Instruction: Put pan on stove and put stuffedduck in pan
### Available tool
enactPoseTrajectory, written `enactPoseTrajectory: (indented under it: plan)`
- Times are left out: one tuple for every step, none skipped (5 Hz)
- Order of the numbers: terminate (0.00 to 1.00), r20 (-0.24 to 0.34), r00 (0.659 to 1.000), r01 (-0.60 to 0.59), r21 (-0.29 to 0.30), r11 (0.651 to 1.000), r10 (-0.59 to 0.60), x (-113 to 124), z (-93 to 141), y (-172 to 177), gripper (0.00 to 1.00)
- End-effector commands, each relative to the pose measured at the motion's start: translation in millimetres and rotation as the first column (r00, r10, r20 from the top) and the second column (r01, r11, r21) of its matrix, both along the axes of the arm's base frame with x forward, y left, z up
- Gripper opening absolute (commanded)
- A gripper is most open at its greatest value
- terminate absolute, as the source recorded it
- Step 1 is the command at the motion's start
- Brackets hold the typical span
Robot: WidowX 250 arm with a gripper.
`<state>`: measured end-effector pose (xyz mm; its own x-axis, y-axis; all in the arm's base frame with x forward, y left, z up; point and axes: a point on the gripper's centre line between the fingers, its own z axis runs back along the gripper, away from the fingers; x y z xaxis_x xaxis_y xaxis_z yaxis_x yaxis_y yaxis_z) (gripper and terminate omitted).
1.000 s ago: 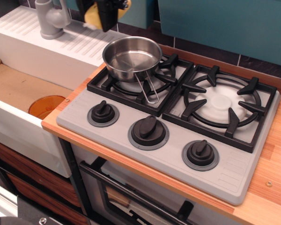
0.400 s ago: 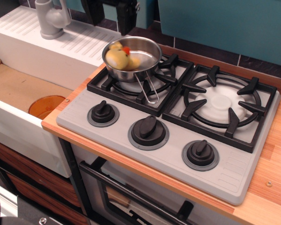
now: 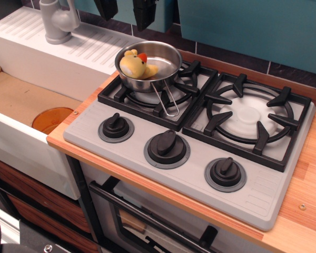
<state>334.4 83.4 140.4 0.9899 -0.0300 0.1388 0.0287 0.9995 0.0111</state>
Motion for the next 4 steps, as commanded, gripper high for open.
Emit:
enactPoseTrajectory:
  plan:
    - [0.00, 0.053, 0.999, -0.001, -0.002, 1.000, 0.002, 13.3, 16.7, -8.5, 1.00]
    - [0.00, 0.067, 0.998, 0.001, 0.005, 1.000, -0.002, 12.7, 14.2, -7.5, 1.00]
    - [0.00, 0.069, 0.998, -0.006, 0.003, 1.000, 0.006, 10.5, 14.4, -11.2, 1.00]
    - [0.00, 0.052, 0.999, -0.006, 0.002, 1.000, 0.006, 8.9, 19.2, -12.7, 1.00]
